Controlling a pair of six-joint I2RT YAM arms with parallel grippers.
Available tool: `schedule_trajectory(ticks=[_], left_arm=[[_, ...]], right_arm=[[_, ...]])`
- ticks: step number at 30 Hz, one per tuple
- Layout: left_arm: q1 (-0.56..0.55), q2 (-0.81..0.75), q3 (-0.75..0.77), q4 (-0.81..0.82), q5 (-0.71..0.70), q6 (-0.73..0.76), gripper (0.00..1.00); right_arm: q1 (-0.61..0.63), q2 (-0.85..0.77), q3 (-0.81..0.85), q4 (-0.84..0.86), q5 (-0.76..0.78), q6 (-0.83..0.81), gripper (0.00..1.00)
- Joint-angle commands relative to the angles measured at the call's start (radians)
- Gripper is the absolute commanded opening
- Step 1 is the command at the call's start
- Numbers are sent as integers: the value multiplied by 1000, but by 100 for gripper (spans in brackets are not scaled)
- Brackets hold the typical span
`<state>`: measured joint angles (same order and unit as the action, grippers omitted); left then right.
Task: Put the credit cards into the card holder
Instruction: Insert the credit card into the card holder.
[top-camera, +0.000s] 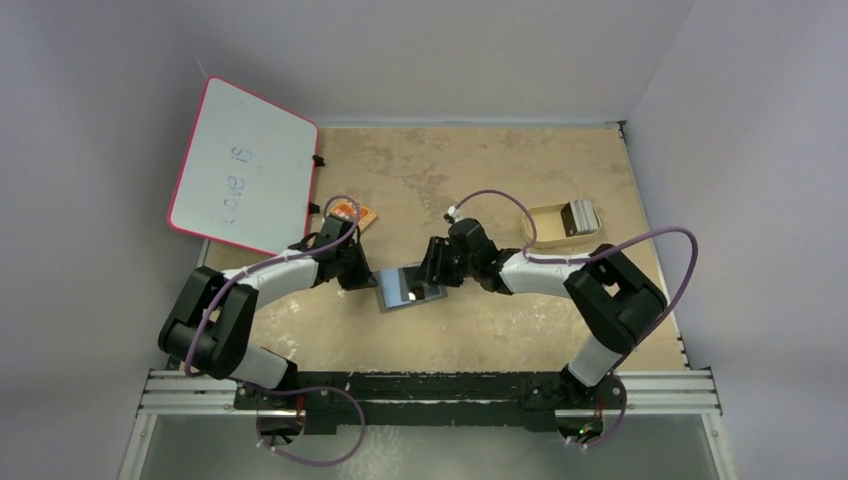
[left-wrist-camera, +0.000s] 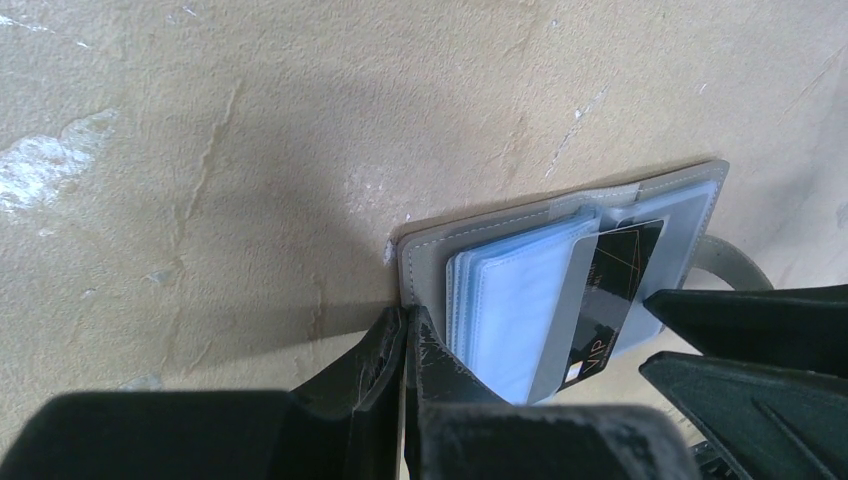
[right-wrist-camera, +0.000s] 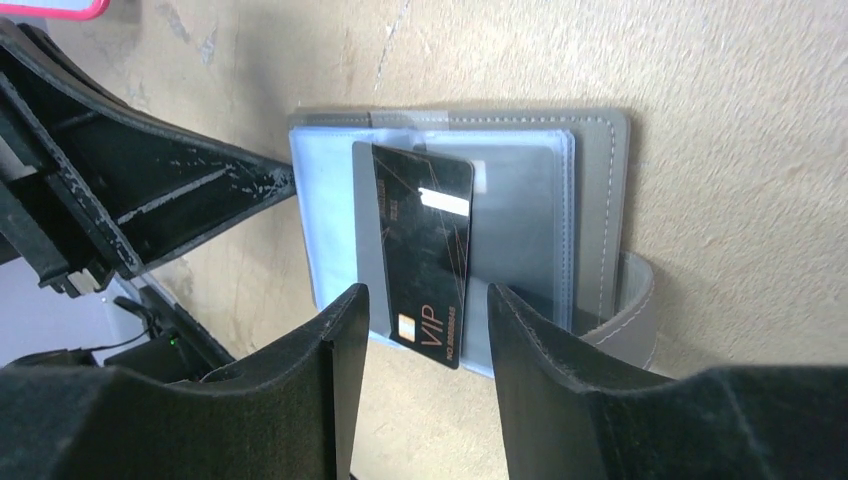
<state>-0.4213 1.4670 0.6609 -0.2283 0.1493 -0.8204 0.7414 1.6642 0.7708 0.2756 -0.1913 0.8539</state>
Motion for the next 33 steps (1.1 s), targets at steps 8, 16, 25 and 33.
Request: schedule_trajectory(ticks=[8,16,25,33], left_arm=[[-5,-15,-4,34,21,-12,0],[-6,-8,-5,43,25,-15,0],[-8,-12,-2,42,30,-18,0],[-8,-14,25,13,27,-4,0]], right_arm=[[19,86,106,0,-15,-74,51],[62,147,101,105,-99,-7,51],[65,133,113,101,-72,1,50],[65,53,93,80,-26,-16,47]])
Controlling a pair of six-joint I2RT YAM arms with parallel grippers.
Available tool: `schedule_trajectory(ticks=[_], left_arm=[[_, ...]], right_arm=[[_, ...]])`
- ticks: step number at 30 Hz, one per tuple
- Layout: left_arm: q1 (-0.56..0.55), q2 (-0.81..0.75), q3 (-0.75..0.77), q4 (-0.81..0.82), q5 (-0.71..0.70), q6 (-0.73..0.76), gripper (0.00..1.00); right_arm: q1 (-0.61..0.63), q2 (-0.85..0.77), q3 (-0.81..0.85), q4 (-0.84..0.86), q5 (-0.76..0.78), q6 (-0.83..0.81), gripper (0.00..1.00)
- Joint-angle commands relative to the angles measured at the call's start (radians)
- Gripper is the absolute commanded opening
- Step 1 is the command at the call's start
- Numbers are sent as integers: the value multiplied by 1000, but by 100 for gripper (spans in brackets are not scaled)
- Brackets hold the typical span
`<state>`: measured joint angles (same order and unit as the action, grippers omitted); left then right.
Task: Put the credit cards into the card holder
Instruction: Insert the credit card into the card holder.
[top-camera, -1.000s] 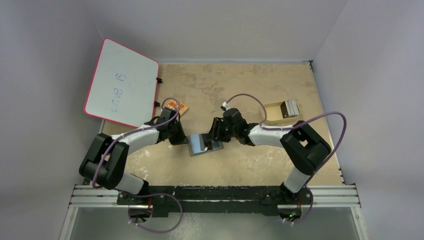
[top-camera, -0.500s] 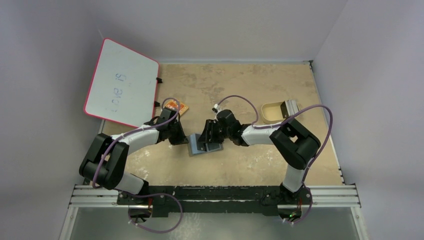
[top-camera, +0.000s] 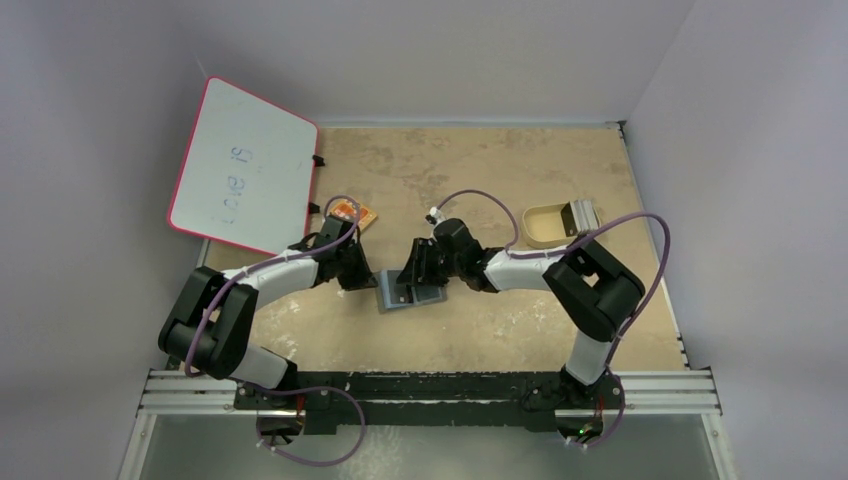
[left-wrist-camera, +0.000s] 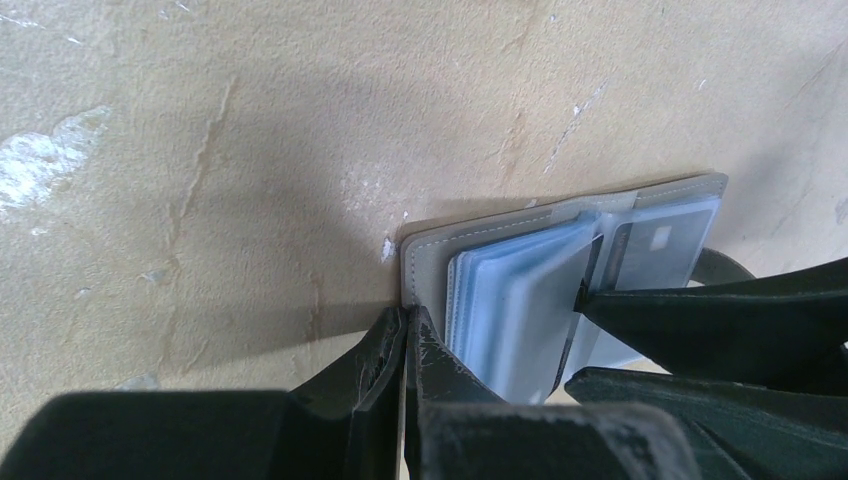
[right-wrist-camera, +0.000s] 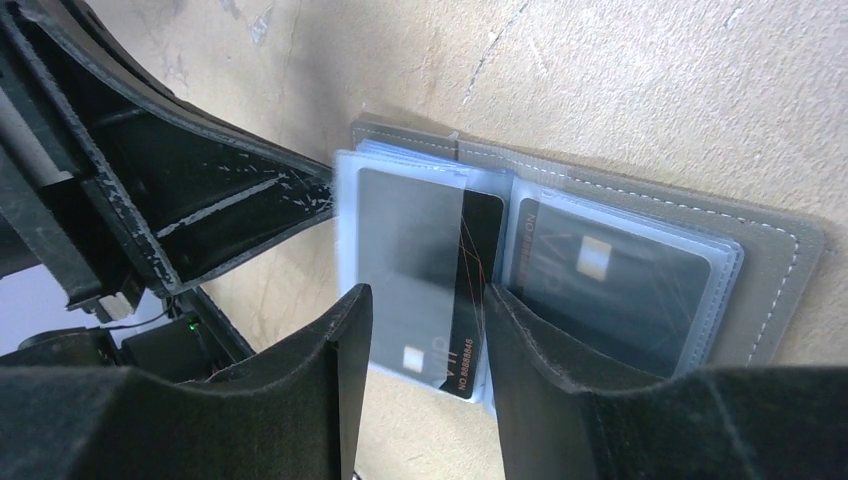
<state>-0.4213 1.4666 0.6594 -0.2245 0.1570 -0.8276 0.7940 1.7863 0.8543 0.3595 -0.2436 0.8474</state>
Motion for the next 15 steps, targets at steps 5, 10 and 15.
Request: schedule_trajectory(ticks=[5,10,15], left_arm=[[-7,-11,35,-2,19,8,0],[-7,-10,40,-8,17,10,0],[-7,-5,48,-6,28,6,0]], right_arm=[[13,-50,1,44,-15,0,44],[13,-36,14,37,-17,-4,46],[13,-28,34,1,-18,-7,46]])
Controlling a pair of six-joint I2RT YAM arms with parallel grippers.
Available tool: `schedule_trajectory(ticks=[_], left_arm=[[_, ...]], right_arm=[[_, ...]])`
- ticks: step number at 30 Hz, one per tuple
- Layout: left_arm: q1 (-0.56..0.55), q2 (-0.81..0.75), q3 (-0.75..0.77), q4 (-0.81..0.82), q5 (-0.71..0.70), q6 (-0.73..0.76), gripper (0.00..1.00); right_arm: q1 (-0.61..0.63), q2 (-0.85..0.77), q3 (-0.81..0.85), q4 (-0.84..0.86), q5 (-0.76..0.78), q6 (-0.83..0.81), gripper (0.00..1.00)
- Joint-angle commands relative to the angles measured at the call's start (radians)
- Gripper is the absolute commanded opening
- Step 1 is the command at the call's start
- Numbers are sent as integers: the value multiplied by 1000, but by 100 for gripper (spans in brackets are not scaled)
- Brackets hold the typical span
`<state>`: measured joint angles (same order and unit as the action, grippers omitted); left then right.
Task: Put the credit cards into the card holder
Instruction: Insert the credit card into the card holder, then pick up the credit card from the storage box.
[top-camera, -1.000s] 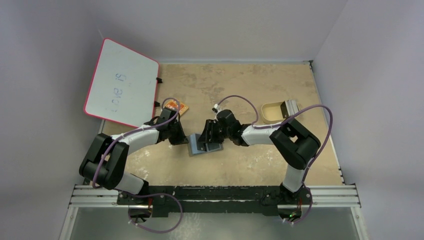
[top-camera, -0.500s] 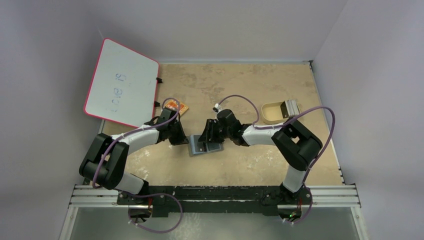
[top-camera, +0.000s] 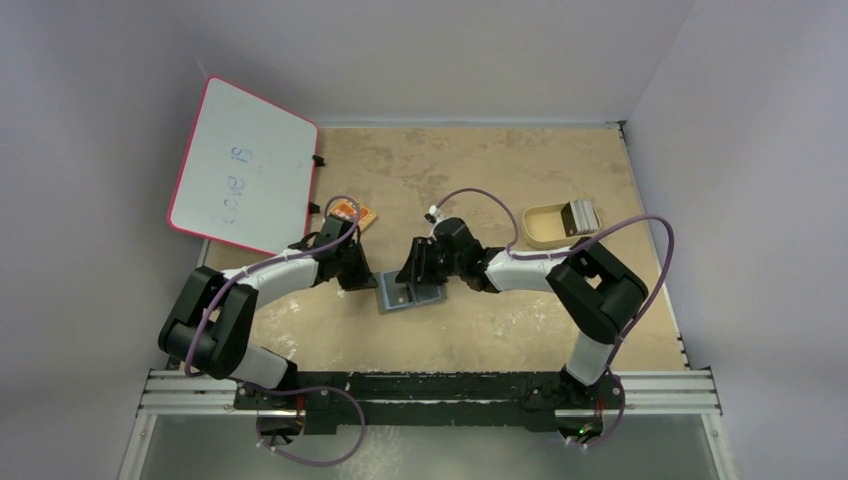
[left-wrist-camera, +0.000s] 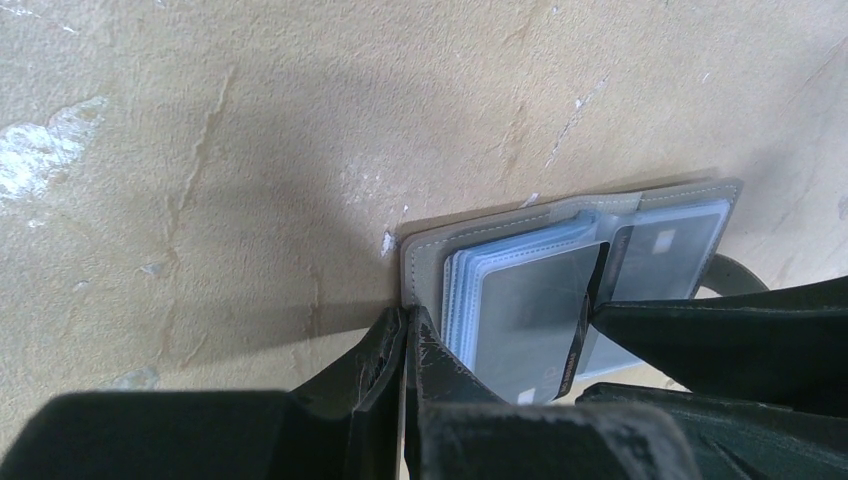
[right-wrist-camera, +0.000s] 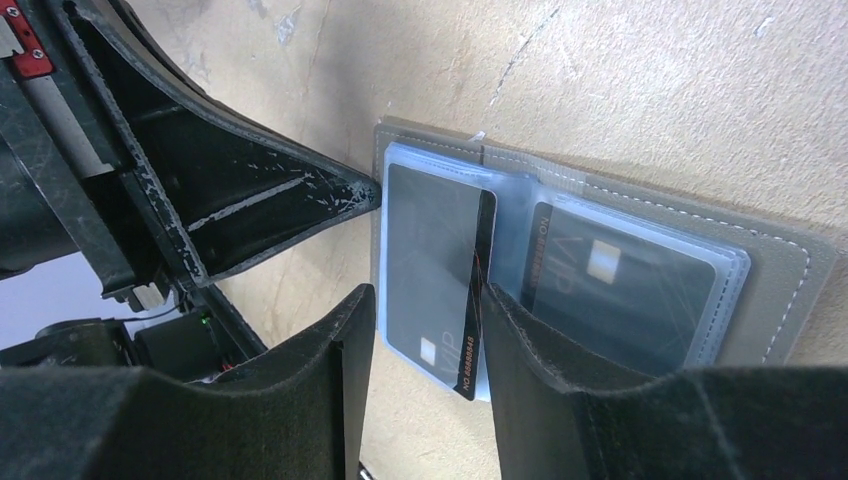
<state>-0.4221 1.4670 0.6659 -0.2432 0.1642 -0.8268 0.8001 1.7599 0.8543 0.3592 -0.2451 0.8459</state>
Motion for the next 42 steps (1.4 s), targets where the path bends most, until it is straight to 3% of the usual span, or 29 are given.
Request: schedule_trajectory(ticks=[1,5,11,17,28,32,42], left_arm=[[-6,-6,43,14,21,4,0],[-7,-20,43,30,26,0,3],[-7,-57,81,-2,8,14,18],[-7,-96,114,-29,-13,14,25],[-6,-201,163,-93,41,76,40],[-7,-224,196,-143,66,134,59],[-6,-261,233,-247,61,272,61]], right_arm=[[7,0,31,4,-23,-6,46],[-1,-24,30,-26,-34,-23,47],[-62,-142,144,-260,136,-199,50],[-133,-171,274,-475,299,-385,53],[-240,-163,434,-797,812,-510,55],[-296,-149,459,-869,917,-539,56],[-458,-82,483,-982,1057,-556,56]])
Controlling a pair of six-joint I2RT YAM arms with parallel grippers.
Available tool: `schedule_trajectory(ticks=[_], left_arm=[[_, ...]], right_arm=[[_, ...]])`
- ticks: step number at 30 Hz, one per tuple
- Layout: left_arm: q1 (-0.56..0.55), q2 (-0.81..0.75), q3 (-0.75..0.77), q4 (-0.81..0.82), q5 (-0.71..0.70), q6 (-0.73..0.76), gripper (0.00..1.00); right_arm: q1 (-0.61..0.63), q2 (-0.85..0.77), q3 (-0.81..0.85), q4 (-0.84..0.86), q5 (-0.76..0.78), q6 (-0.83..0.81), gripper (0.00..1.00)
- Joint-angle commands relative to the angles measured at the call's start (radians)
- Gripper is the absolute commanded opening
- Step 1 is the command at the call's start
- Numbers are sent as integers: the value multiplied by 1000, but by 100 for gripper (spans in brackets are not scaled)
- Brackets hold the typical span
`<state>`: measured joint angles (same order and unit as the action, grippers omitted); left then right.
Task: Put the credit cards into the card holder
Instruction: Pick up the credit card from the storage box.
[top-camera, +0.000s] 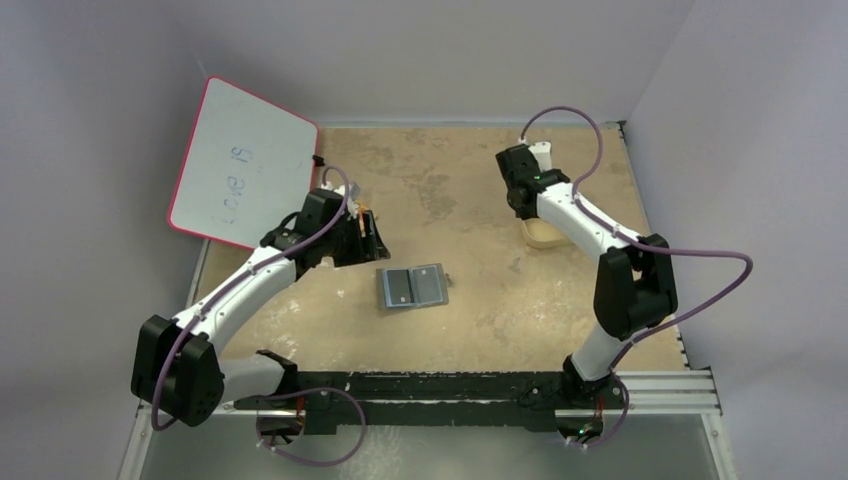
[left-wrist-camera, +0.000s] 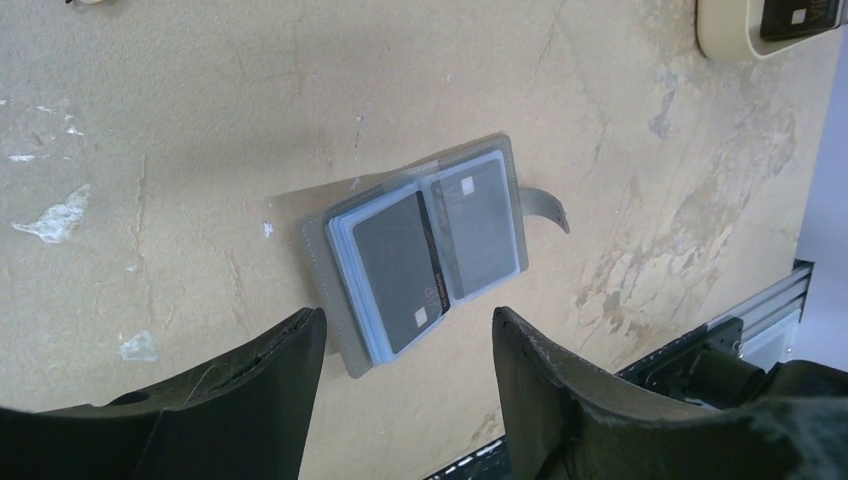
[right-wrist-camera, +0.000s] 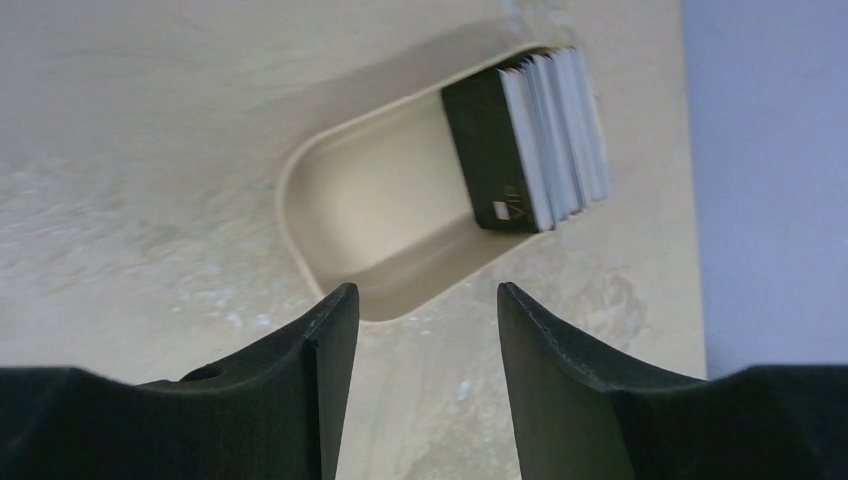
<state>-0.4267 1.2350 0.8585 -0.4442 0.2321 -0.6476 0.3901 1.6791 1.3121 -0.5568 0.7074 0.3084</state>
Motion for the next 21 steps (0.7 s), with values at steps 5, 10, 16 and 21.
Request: schedule_trajectory(ticks=[5,10,16,21], left_arm=[[-2,-37,17,-56,-4,116,61],[-2,-47,21,-70,-20,127,62],[-2,-66,16,-66,-19,126,61],[-2,-70,17,-69,-22,126,62]], right_arm=[[-132,29,-12,-48,148,-45,54],[-198,65,-27,29,126,-106,51],[-240,122,18,85,81,-148,51],[-263,178,47,109,51,-170,52]])
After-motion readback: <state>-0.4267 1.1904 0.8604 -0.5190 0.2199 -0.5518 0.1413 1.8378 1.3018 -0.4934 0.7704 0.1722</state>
